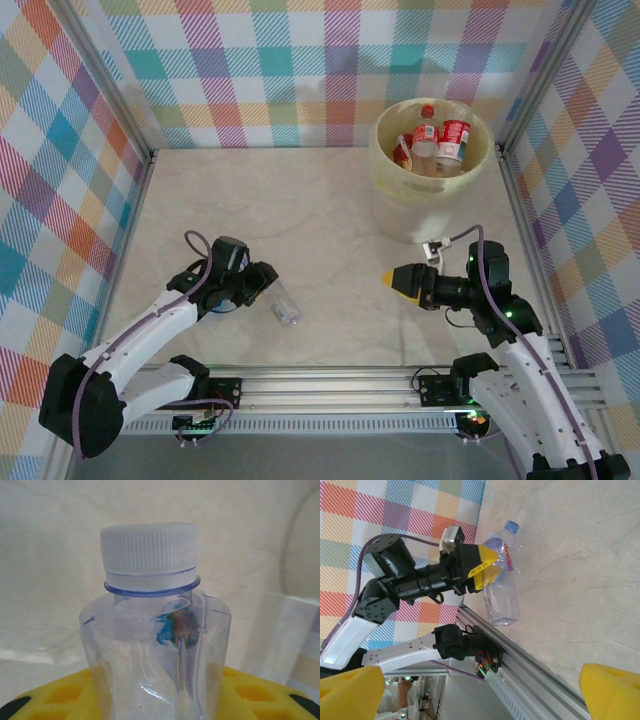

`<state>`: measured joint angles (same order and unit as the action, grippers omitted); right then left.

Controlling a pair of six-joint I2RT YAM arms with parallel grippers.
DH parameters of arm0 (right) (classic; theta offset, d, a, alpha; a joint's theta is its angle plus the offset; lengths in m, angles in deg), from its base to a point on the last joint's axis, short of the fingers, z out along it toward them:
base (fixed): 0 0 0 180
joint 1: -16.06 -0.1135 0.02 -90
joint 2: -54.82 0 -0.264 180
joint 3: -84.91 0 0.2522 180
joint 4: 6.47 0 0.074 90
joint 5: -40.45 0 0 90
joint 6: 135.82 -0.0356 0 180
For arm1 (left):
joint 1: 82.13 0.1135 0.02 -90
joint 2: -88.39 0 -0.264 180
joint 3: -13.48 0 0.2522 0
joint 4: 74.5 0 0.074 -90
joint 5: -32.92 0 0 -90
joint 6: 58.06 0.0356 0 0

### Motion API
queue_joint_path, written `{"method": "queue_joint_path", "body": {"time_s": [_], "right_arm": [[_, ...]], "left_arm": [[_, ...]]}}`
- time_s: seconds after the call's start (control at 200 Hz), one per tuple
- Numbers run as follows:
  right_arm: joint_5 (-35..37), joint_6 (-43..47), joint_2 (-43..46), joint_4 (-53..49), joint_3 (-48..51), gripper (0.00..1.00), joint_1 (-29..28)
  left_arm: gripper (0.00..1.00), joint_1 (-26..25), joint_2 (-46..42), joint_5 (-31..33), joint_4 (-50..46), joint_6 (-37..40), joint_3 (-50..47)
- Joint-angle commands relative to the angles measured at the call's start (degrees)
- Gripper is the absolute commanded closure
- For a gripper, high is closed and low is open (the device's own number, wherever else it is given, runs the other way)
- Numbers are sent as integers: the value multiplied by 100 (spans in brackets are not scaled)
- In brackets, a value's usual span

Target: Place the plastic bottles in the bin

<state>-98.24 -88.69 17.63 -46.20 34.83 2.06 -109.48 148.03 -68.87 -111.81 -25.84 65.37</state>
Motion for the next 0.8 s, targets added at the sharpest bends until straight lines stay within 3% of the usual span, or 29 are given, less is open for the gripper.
{"method": "queue_joint_path", "body": {"time_s": [0.0, 0.13, 0.405, 0.795], "right_arm": [[30, -481, -124, 725, 70, 0, -223], [413, -707, -383, 1091, 68, 0, -678], [1005, -916, -1181, 1747, -49, 1, -1700], [1314, -933, -1937, 2213, -184, 7, -2249]], "left_arm": [[53, -182, 82, -297, 538, -263, 281], [55, -455, 244, -404, 1445, -630, 277], [57, -1140, 740, -221, 2081, -711, 771], [59, -1529, 1179, -352, 2978, -1139, 863]]}}
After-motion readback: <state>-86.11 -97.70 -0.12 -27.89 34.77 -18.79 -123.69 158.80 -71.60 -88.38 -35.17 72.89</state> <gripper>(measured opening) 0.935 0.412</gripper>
